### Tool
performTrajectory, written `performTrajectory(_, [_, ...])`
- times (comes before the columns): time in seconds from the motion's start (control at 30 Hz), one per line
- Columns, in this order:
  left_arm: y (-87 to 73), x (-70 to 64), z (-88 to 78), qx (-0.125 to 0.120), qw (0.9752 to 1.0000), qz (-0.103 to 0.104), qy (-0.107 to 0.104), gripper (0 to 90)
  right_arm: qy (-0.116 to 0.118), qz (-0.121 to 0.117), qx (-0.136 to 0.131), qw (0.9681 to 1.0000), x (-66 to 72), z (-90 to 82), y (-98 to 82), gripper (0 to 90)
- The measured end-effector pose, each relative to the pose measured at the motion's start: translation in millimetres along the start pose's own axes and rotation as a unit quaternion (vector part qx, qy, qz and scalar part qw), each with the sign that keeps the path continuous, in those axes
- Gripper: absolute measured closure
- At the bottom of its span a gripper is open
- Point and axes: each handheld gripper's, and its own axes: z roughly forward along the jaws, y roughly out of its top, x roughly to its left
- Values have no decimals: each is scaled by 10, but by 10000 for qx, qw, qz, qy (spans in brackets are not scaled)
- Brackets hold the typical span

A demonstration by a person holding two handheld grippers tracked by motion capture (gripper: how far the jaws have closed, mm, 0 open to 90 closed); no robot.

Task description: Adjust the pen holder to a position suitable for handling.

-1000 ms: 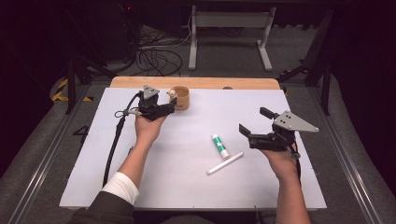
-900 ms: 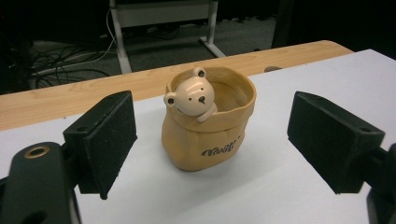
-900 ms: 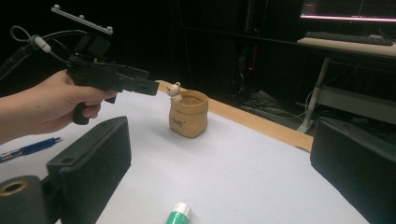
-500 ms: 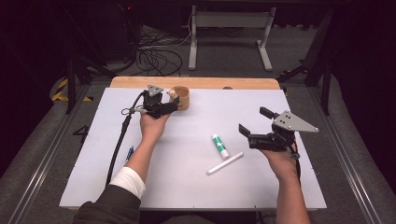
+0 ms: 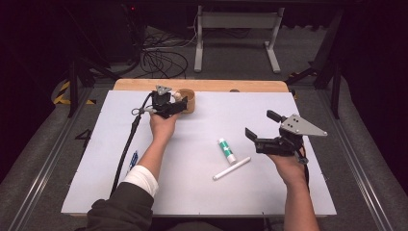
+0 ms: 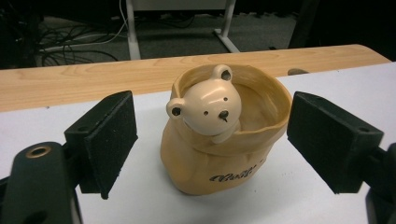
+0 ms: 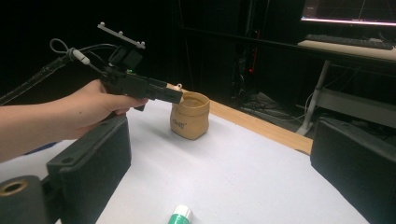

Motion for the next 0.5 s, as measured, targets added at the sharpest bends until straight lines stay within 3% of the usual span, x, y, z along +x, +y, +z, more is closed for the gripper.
performTrajectory(0.5, [-40,-8,164,-196,9979,-603,153,292,31,0,52,10000,21,44,-19,60])
